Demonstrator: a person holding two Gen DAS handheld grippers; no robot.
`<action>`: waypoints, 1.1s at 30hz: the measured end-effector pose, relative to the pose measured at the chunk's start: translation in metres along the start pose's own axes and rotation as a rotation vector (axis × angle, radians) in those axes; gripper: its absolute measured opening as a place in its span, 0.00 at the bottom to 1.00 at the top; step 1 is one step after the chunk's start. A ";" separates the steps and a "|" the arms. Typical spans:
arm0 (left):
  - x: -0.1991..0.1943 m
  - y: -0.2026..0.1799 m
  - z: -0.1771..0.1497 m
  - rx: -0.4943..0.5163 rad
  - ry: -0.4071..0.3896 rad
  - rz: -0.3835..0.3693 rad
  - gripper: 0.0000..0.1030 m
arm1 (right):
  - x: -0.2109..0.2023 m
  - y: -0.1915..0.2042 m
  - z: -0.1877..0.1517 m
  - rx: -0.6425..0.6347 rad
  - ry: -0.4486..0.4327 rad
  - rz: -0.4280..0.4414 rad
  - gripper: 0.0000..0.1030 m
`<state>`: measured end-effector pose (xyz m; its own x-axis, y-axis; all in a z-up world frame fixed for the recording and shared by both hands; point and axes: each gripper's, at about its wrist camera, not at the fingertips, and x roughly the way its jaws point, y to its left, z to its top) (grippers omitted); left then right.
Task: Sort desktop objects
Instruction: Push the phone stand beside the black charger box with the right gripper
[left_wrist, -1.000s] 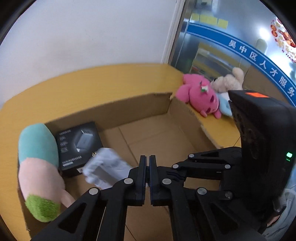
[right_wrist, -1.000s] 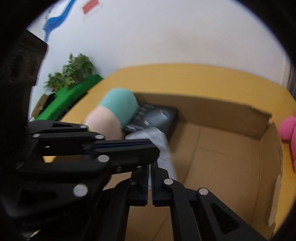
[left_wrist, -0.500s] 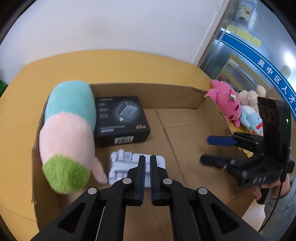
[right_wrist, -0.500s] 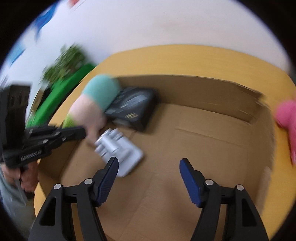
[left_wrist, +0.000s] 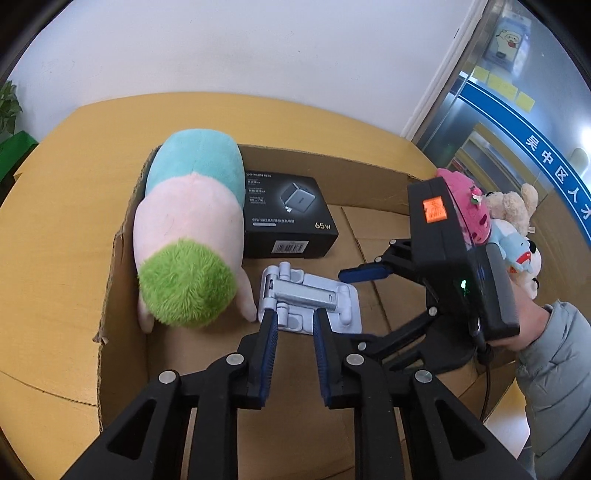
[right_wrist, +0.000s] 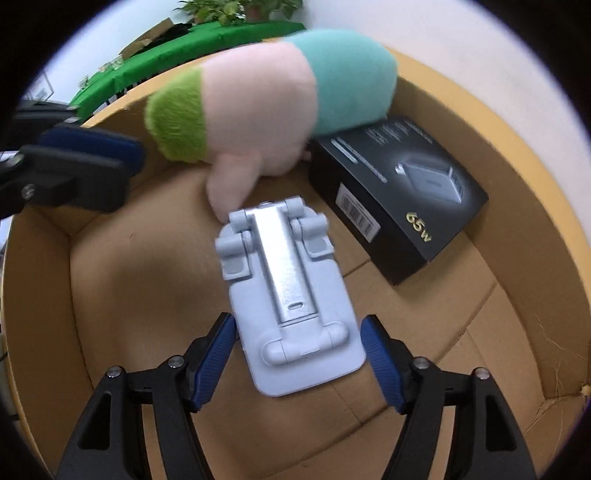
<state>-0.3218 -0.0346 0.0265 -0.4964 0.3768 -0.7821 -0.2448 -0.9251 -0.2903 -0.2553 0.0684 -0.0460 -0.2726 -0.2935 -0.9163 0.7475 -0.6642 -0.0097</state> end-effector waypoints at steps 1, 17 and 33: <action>0.002 0.001 -0.001 -0.001 0.002 -0.003 0.17 | -0.002 -0.002 -0.001 0.021 -0.003 0.011 0.68; 0.014 0.016 -0.015 -0.029 0.016 -0.079 0.17 | -0.047 -0.026 -0.061 0.502 0.057 -0.164 0.55; 0.019 0.017 -0.017 -0.027 0.032 -0.095 0.17 | -0.042 -0.087 -0.040 0.691 0.028 -0.250 0.34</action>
<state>-0.3210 -0.0443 -0.0025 -0.4451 0.4618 -0.7673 -0.2670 -0.8863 -0.3785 -0.2845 0.1662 -0.0229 -0.3627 -0.0646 -0.9297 0.1098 -0.9936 0.0262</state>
